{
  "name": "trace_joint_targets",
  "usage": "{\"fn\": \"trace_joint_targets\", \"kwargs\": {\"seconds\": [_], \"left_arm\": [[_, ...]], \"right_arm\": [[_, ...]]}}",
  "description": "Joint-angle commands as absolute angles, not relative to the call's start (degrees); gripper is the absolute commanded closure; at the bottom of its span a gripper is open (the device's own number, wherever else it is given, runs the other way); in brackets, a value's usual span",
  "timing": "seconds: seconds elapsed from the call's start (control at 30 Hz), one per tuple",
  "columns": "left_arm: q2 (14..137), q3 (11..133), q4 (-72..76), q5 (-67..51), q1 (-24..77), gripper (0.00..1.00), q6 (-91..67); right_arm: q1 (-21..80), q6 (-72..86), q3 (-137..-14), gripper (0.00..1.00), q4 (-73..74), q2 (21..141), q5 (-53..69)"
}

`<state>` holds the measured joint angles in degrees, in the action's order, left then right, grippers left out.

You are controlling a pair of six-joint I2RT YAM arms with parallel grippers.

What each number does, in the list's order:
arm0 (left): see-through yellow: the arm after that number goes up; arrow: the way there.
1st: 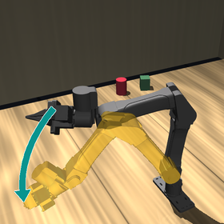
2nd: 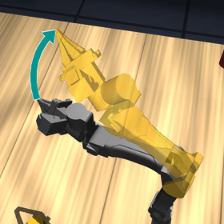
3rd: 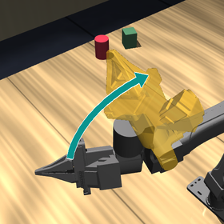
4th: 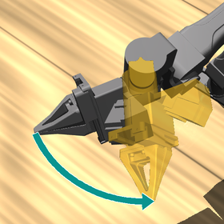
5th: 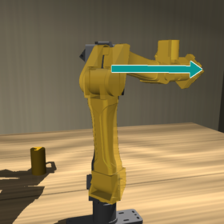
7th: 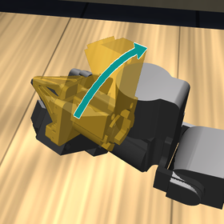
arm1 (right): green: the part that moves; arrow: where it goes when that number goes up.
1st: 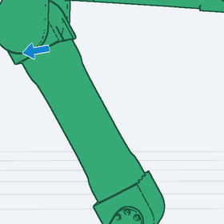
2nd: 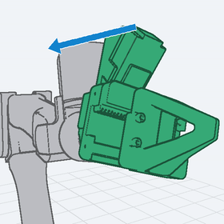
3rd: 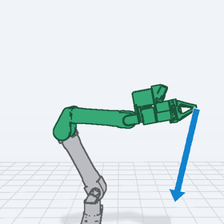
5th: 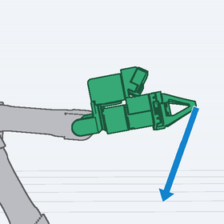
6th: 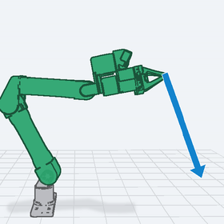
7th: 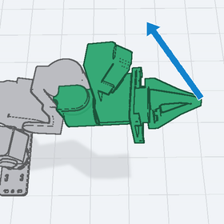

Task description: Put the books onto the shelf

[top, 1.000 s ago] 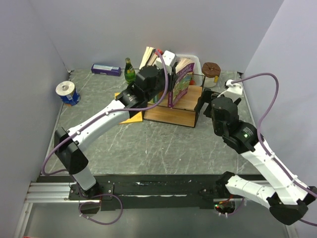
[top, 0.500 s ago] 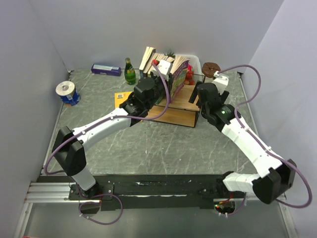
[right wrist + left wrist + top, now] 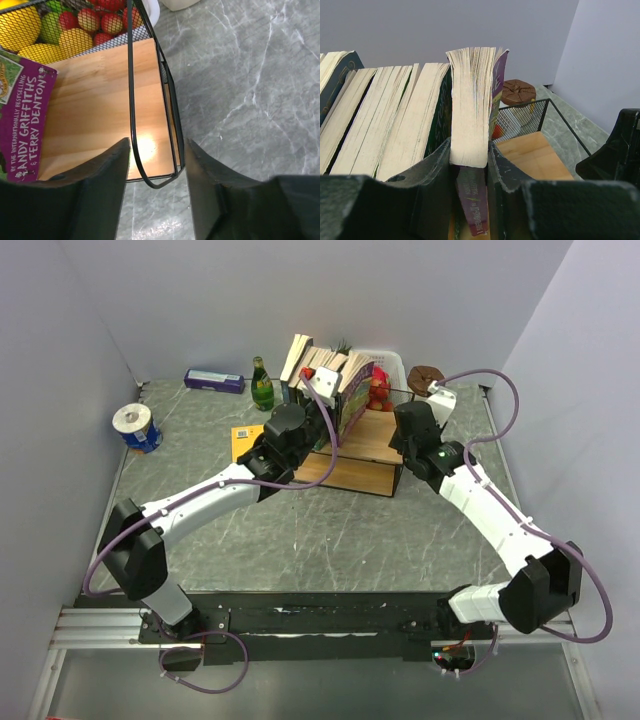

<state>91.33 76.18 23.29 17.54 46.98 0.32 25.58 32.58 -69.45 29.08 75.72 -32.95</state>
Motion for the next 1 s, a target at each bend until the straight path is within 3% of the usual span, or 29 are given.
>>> {"fn": "trace_joint_targets", "kwargs": {"seconds": [0.0,0.13,0.7,0.77,0.8,0.9,0.97], "left_arm": [[87.8,76.0,27.3,20.0,46.9,0.99,2.0],[86.4,75.7,26.4,20.1,46.9,0.99,1.3],[86.6,77.1,23.0,23.5,46.9,0.97,1.3],[86.6,77.2,22.9,24.3,46.9,0.88,1.4],[86.5,77.2,23.0,24.4,46.9,0.74,1.4],[86.0,77.1,23.4,25.2,47.0,0.57,1.5],[85.6,77.3,23.3,25.3,46.9,0.52,1.6]], "right_arm": [[25.1,33.7,-71.8,0.52,27.5,76.7,-32.6],[25.1,33.7,-72.2,0.56,27.6,77.1,-32.3],[25.2,34.1,-73.4,0.53,28.0,78.2,-30.6],[25.2,34.0,-73.4,0.52,28.0,78.1,-30.4],[25.1,34.0,-73.3,0.52,27.9,78.1,-30.5],[25.1,34.0,-73.3,0.5,27.9,78.1,-30.5],[25.0,33.9,-73.3,0.49,27.9,78.1,-30.4]]}}
